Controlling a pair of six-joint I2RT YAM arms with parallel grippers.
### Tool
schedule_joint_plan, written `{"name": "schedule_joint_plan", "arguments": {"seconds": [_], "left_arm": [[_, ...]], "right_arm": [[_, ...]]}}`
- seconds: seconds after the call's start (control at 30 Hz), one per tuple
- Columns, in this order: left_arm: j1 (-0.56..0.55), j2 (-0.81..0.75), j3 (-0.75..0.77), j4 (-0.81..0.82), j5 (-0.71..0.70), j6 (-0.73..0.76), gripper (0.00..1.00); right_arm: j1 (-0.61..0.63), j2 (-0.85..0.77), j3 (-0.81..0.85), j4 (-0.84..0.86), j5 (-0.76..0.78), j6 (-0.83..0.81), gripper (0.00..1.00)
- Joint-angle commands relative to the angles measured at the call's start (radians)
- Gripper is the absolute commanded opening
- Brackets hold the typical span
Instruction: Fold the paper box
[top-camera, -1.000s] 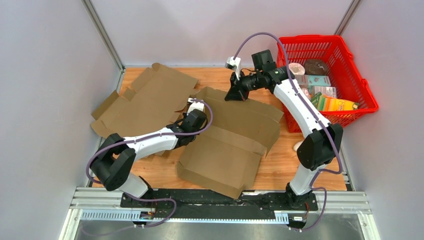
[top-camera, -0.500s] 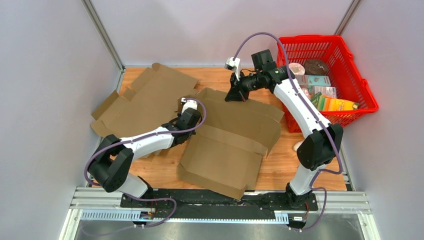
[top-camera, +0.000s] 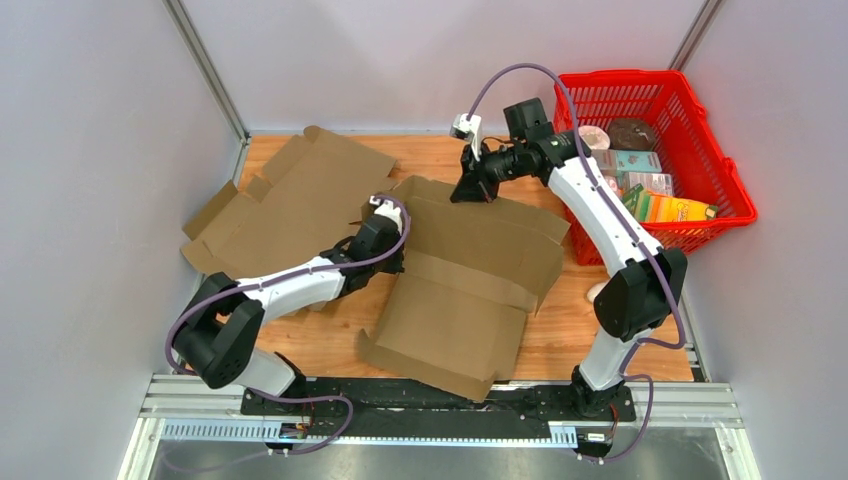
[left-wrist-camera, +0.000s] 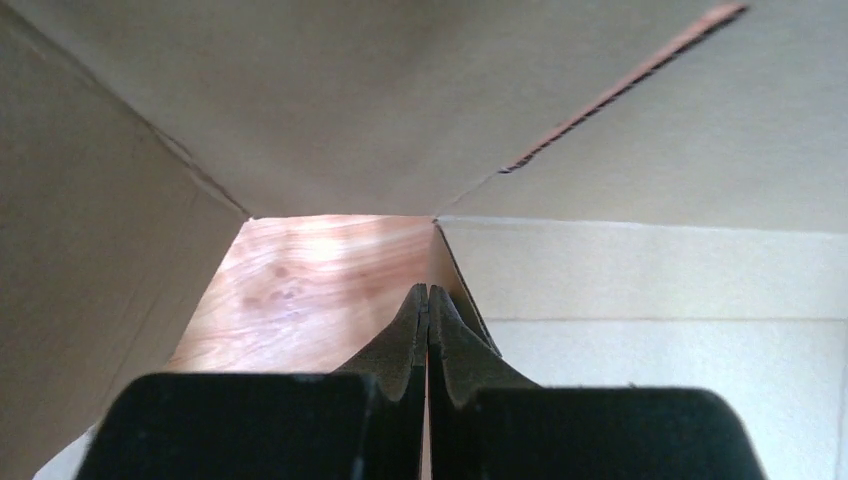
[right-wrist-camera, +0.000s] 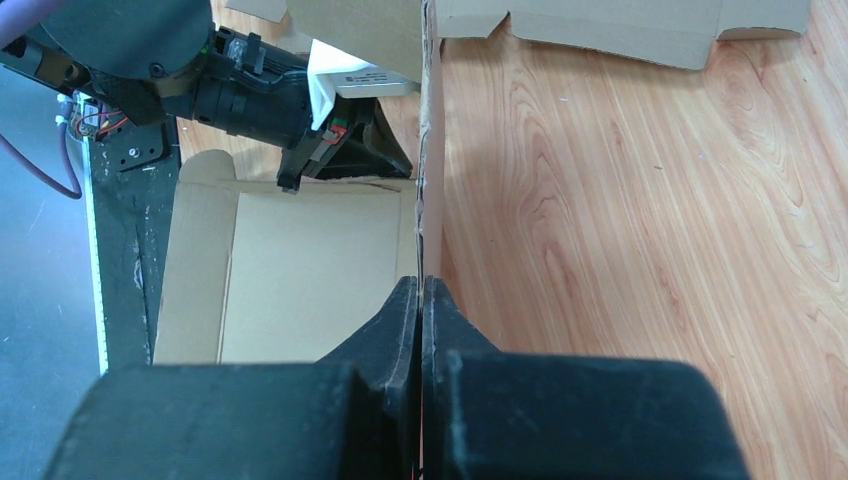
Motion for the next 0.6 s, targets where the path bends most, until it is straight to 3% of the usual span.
{"name": "schedule_joint_plan", "arguments": {"seconds": [0.0, 0.33, 0.5, 0.57], "left_arm": [[0.0, -0.05, -0.027, 0.158, 0.155, -0.049, 0.01], [0.0, 0.12, -0.013, 0.282, 0.233, -0.105, 0.01], [0.002, -0.02, -0.062, 0.233, 0.221, -0.048, 0.05], [0.002, -0.138, -0.076, 0.201, 0.22, -0.004, 0.12]], "right_arm": [[0.023, -0.019, 0.002, 0.058, -0.047, 0.001, 0.0], [0.076, -0.035, -0.112, 0.157, -0.001, 0.029, 0.0], [0.08, -0.044, -0.129, 0.16, 0.1, -0.014, 0.0], [0.085, -0.044, -0.127, 0.154, 0.143, -0.039, 0.0]]}}
